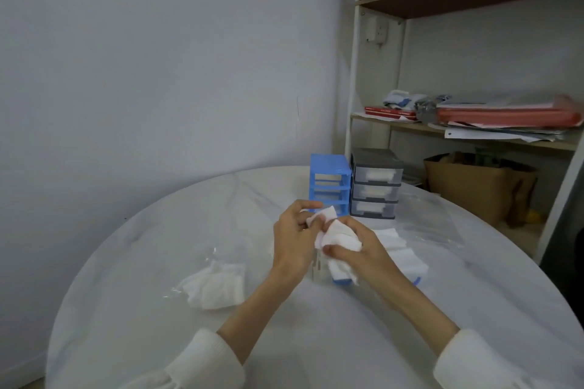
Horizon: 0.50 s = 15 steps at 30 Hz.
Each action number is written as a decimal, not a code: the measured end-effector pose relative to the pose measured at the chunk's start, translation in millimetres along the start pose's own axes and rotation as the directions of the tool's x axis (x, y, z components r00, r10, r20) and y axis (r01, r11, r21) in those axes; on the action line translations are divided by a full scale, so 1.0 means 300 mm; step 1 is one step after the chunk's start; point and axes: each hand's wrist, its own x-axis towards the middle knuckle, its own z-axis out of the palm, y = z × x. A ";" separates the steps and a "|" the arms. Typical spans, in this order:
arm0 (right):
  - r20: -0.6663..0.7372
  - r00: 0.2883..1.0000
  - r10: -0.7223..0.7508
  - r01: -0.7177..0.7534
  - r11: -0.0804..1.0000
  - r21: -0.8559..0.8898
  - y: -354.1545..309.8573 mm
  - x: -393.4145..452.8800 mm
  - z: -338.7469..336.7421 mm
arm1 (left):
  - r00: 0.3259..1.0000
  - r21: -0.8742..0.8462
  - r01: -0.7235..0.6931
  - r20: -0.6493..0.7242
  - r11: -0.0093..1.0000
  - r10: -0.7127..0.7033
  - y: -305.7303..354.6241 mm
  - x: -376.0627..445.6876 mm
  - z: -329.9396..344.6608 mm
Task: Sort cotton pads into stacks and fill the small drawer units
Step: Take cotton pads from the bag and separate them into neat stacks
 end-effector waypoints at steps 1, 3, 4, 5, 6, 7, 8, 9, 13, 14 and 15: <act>-0.019 1.000 -0.015 0.015 1.000 -0.012 0.007 0.004 0.009 | 0.999 -0.011 -0.016 -0.028 1.000 0.016 -0.005 0.002 -0.002; -0.053 0.998 -0.022 0.022 1.000 -0.004 0.022 0.004 0.024 | 0.996 -0.024 -0.043 -0.085 0.999 0.041 -0.010 0.003 -0.011; -0.067 0.998 -0.018 0.019 1.000 0.005 0.028 0.003 0.028 | 0.993 -0.039 -0.052 -0.111 0.998 0.048 -0.012 0.002 -0.016; -0.082 0.997 -0.011 0.012 1.000 0.018 0.031 0.003 0.029 | 0.990 -0.060 -0.057 -0.134 0.997 0.048 -0.015 0.003 -0.022; -0.092 0.996 0.000 0.004 0.999 0.041 0.031 0.001 0.024 | 0.988 -0.081 -0.058 -0.150 0.995 0.045 -0.016 0.002 -0.026; -0.088 0.996 -0.001 0.007 0.997 0.070 0.027 0.000 0.020 | 0.986 -0.099 -0.054 -0.160 0.994 0.038 -0.015 0.002 -0.030; -0.068 0.998 -0.017 0.024 0.995 0.096 0.024 -0.005 0.013 | 0.987 -0.115 -0.049 -0.161 0.992 0.030 -0.013 0.002 -0.031; -0.047 0.998 -0.041 0.046 0.992 0.115 0.019 -0.011 0.006 | 0.987 -0.127 -0.049 -0.159 0.991 0.029 -0.008 -0.003 -0.030; -0.113 0.994 -0.010 0.037 0.968 0.246 0.028 -0.010 0.007 | 0.975 -0.086 -0.138 -0.185 0.987 0.120 -0.010 -0.007 -0.040; -0.132 0.991 0.017 0.020 0.961 0.277 0.035 -0.010 0.004 | 0.970 -0.049 -0.173 -0.182 0.984 0.161 -0.015 -0.010 -0.042; -0.144 0.989 0.032 0.012 0.954 0.298 0.033 -0.011 0.003 | 0.964 -0.004 -0.204 -0.175 0.979 0.200 -0.020 -0.014 -0.042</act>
